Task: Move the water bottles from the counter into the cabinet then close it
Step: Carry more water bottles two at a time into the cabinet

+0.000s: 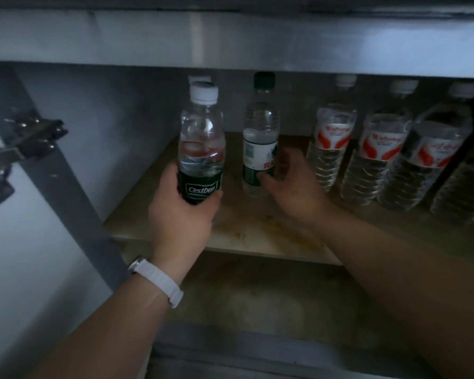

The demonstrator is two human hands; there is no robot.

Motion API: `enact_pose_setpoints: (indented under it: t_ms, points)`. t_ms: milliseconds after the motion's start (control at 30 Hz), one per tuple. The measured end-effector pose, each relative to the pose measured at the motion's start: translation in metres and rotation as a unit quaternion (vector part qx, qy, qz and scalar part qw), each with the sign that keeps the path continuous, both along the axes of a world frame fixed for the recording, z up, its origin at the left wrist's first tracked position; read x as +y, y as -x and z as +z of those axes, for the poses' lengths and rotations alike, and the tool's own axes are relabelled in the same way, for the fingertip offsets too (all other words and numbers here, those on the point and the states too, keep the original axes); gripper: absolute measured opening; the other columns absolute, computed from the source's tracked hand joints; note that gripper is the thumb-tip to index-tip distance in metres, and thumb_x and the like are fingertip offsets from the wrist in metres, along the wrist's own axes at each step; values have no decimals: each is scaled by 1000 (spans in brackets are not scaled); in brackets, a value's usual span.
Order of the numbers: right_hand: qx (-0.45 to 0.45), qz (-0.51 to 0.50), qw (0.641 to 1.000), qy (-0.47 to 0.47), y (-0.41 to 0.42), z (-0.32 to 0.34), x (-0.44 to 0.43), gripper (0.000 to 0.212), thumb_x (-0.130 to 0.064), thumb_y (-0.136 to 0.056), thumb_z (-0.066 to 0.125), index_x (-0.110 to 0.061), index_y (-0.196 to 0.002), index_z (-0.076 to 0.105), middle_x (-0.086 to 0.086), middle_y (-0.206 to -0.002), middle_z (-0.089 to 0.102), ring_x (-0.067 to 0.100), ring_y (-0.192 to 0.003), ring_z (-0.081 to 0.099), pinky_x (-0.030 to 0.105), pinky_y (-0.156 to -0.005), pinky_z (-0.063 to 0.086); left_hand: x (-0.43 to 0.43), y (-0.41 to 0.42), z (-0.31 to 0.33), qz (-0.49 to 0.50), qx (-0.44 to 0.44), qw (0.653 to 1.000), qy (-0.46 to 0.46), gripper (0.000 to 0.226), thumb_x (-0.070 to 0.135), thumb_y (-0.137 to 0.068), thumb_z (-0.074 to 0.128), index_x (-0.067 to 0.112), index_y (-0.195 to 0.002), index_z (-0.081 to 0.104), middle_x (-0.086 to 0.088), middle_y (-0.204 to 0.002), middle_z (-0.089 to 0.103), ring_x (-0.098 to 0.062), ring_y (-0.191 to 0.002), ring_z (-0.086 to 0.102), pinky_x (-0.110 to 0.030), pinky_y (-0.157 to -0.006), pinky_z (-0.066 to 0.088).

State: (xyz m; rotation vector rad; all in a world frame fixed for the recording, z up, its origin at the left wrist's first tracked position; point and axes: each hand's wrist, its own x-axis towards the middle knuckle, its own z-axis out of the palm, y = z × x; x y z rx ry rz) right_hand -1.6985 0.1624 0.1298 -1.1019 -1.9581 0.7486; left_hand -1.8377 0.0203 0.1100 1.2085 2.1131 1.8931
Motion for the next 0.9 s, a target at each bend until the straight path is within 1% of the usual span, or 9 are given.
enact_pose_setpoints:
  t_ms: [67, 233, 400, 467, 567, 667, 733, 833, 900]
  points:
    - [5, -7, 1000, 13, 7, 0, 3, 74, -30, -82, 77, -12, -143, 38, 2, -136, 56, 13, -117, 55, 23, -88, 42, -5, 12, 3, 15, -13, 1000, 2, 52, 28, -79, 83, 50, -112, 51, 34, -94, 59, 23, -86, 55, 0, -64, 40]
    - [9, -19, 999, 27, 18, -3, 8, 76, -32, -79, 80, -11, -139, 39, 4, -137, 56, 21, -122, 56, 24, -87, 42, -6, 35, 4, 45, -42, 998, -4, 51, 27, -81, 82, 42, -122, 56, 28, -101, 61, 0, -100, 59, -11, -75, 40]
    - [22, 4, 999, 45, 22, -4, 5, 72, -33, -80, 79, -15, -138, 41, 1, -135, 56, 9, -113, 53, 22, -88, 40, -6, 43, 2, 42, -53, 998, -1, 51, 27, -84, 80, 39, -127, 55, 33, -99, 59, 13, -90, 56, -3, -69, 39]
    - [25, -4, 999, 41, 23, -5, 4, 72, -33, -80, 80, -14, -137, 41, 1, -134, 57, 10, -114, 54, 22, -88, 40, -6, 41, 3, 41, -44, 998, 6, 57, 27, -84, 80, 35, -134, 54, 29, -105, 60, 3, -101, 59, -16, -83, 45]
    - [33, -11, 999, 40, 24, -5, 3, 71, -30, -79, 81, -14, -135, 41, -1, -132, 57, 7, -111, 53, 20, -87, 40, -6, 38, 3, 40, -52, 998, 0, 64, 27, -84, 80, 30, -141, 50, 17, -125, 62, -12, -121, 59, -37, -101, 48]
    - [39, -16, 998, 39, 26, -7, 2, 69, -28, -79, 81, -14, -134, 41, -1, -132, 57, 8, -114, 54, 19, -87, 39, -7, 33, 1, 39, -49, 998, -5, 65, 27, -84, 80, 32, -140, 48, 18, -130, 59, -13, -125, 57, -43, -106, 47]
    - [39, -16, 998, 38, 24, -8, 2, 70, -29, -79, 81, -15, -135, 41, 0, -134, 57, 11, -118, 54, 19, -88, 38, -10, 29, -3, 50, -37, 998, -24, 64, 25, -81, 82, 33, -136, 49, 16, -134, 57, -5, -123, 54, -38, -105, 48]
    - [29, -4, 999, 37, 16, -10, 0, 75, -29, -80, 80, -15, -140, 37, -1, -137, 55, 14, -123, 54, 19, -89, 39, -20, 17, -11, 73, -11, 997, -3, 81, 19, -78, 84, 25, -147, 43, 4, -144, 47, 12, -111, 39, -7, -88, 34]
    - [16, -9, 1000, 21, 4, -12, -4, 76, -30, -83, 77, -15, -145, 35, -1, -142, 51, 15, -127, 51, 20, -91, 39, -28, 5, -18, 76, -4, 997, 20, 84, 14, -78, 84, 22, -150, 41, 1, -145, 42, 10, -109, 38, -4, -84, 31]
